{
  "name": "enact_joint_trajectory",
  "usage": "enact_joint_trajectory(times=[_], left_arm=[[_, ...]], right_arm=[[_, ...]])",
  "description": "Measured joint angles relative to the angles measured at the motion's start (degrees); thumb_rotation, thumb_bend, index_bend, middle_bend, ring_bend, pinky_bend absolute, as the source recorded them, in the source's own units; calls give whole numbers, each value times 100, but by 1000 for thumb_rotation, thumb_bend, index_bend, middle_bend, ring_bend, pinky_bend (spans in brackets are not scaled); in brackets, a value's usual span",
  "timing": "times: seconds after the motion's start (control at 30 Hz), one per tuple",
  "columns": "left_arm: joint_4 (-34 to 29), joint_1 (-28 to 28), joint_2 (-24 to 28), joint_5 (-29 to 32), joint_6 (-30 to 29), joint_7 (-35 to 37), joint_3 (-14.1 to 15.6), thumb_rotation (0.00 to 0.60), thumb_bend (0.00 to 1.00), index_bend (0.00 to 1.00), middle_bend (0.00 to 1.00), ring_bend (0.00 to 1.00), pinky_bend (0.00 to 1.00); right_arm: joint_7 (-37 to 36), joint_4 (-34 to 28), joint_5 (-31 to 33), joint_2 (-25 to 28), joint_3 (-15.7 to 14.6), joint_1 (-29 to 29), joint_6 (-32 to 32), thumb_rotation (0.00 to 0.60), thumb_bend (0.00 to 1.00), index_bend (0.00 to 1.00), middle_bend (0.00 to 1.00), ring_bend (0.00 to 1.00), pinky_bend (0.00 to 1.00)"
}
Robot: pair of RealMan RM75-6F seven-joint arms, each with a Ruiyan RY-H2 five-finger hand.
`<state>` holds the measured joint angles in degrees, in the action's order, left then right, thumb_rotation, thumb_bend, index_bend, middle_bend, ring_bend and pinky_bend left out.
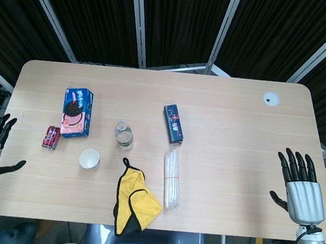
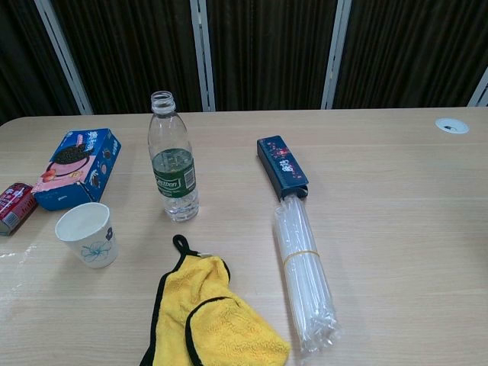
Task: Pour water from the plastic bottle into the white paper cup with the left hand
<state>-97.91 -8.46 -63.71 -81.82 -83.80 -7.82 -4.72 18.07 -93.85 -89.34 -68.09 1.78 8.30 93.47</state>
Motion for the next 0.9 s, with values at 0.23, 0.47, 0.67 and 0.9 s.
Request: enact_joint_trajectory(times=[0.23, 0.47, 0.67, 0.9], left_arm=[[85, -41, -2, -14, 105, 120, 1, 600, 0, 0, 0, 0, 0], [314, -365, -125, -51, 564, 779, -97, 600, 0, 0, 0, 0, 0], [795, -1049, -574, -153, 1375, 2090, -292, 600, 0, 0, 0, 0, 0], [1521, -1918, -1390, -12, 2498, 3264, -551, 600, 0, 0, 0, 0, 0]], right_arm=[[-22, -24, -81, 7, 36, -28, -33, 600, 0, 0, 0, 0, 0], [-42, -37, -43, 24, 118, -26, -114, 600, 0, 0, 0, 0, 0], [-31, 0, 148, 26, 236, 5, -254, 600, 0, 0, 0, 0, 0], [4, 93, 421, 0, 391, 54, -425, 600, 0, 0, 0, 0, 0]])
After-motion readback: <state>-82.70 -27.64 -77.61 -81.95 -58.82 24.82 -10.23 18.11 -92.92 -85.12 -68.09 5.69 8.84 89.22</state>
